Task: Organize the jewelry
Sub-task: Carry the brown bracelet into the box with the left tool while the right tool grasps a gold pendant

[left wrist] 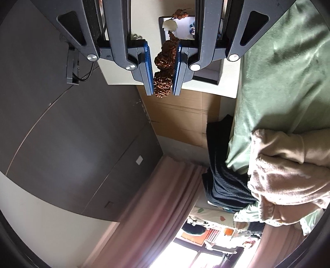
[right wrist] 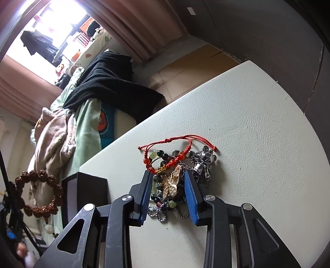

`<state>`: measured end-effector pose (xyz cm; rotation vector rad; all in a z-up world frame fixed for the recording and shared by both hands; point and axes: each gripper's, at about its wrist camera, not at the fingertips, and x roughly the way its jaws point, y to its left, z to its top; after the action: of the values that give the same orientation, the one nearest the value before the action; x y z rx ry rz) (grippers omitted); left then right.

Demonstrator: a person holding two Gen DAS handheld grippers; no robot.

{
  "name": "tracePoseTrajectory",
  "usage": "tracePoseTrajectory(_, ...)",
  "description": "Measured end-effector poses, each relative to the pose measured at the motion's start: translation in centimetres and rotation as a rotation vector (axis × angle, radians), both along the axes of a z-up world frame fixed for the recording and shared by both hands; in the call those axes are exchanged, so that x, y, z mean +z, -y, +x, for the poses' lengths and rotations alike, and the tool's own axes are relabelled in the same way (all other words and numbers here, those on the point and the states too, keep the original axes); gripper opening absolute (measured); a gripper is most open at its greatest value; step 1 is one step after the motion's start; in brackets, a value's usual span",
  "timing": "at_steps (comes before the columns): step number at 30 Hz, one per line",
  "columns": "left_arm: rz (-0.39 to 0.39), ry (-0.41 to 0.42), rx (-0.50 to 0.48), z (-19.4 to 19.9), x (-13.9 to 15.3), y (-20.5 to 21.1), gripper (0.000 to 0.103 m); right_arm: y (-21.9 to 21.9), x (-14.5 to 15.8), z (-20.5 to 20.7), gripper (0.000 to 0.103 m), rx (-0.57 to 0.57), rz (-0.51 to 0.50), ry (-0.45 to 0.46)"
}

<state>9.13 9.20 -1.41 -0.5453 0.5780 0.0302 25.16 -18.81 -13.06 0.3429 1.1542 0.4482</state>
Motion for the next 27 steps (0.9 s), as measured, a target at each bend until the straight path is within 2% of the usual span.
tracePoseTrajectory(1,0.005,-0.008,0.003,0.1,-0.2,0.0,0.019,0.0,0.0,0.0,0.019,0.0,-0.007,0.002)
tracePoseTrajectory(4,0.022,-0.044,0.011,0.5,-1.0,-0.2,0.019,0.3,0.0,-0.1,0.012,-0.007,-0.008,0.009)
tracePoseTrajectory(8,0.033,-0.08,0.012,0.7,-1.8,-0.1,0.019,1.2,0.8,-0.5,0.011,-0.025,0.005,0.003)
tracePoseTrajectory(19,0.027,-0.128,-0.011,1.7,-3.0,0.3,0.019,3.6,3.3,-1.6,0.009,-0.046,0.155,-0.001)
tracePoseTrajectory(22,0.011,-0.143,-0.002,1.8,-3.1,0.0,0.026,3.1,4.5,-2.3,0.009,-0.015,0.197,0.03)
tracePoseTrajectory(23,0.011,-0.149,0.008,1.8,-3.1,-0.2,0.039,2.8,4.9,-2.6,0.009,-0.002,0.204,0.043)
tracePoseTrajectory(25,0.011,-0.157,0.033,1.6,-3.2,-0.7,0.058,1.9,5.5,-3.1,0.009,0.025,0.223,0.059)
tracePoseTrajectory(27,0.004,-0.137,0.052,1.0,-2.9,-1.3,0.059,0.9,6.1,-3.6,0.009,0.058,0.246,0.07)
